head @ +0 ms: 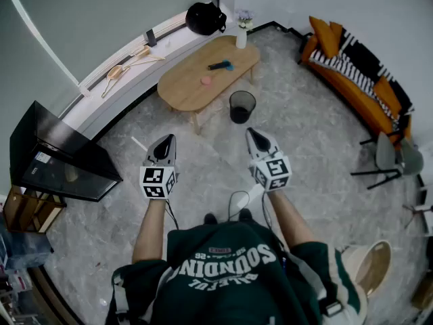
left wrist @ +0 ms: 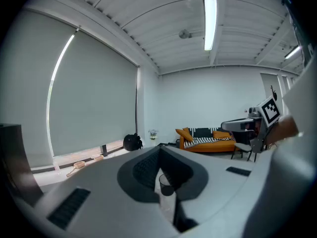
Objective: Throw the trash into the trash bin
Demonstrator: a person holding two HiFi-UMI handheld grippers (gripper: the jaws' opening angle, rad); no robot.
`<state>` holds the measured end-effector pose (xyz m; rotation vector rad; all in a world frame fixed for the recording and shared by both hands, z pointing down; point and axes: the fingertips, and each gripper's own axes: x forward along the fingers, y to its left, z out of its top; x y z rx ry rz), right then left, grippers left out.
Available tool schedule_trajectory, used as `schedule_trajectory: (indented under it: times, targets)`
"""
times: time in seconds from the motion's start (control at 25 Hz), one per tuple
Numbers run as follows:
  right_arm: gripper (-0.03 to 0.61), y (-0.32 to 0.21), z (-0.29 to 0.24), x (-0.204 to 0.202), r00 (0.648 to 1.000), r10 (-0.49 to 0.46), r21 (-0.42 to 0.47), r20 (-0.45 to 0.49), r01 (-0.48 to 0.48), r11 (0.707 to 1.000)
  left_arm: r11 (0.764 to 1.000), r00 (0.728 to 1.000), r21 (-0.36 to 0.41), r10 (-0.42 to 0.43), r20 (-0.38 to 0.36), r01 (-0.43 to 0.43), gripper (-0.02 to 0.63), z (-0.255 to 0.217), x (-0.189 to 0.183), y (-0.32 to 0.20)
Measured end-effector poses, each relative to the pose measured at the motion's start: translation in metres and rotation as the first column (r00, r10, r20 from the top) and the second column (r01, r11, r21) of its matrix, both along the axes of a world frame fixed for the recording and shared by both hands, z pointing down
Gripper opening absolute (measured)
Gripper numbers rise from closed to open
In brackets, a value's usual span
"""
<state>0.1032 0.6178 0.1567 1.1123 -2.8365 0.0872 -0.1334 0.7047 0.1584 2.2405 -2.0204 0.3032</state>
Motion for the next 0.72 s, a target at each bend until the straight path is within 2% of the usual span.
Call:
schedule_trajectory:
  times: [0.12,0.36,0.72]
  targets:
    - [0.002,0.005,0.002,-0.007,1.0,-0.011,-0.007,-0.015,0.011,1.0,1.0,1.0,-0.006,0.009,-0.006,-0.009,-0.002,0.003,-0.003,0.002]
    - [0.001,0.001,0.003,-0.008,0.999,0.044,-0.023,-0.018,-0.044,0.999,1.0,1.0,0.016,0.023,0.001,-0.023,-0.002,0.003,-0.004,0.002]
    - [0.002,0.009,0.012,-0.041,0.998,0.057,-0.052,-0.003,-0.057,0.997,0.997,0.997,-0.028,0.076,-0.021,-0.076,-0.002,0.021,-0.025,0.003]
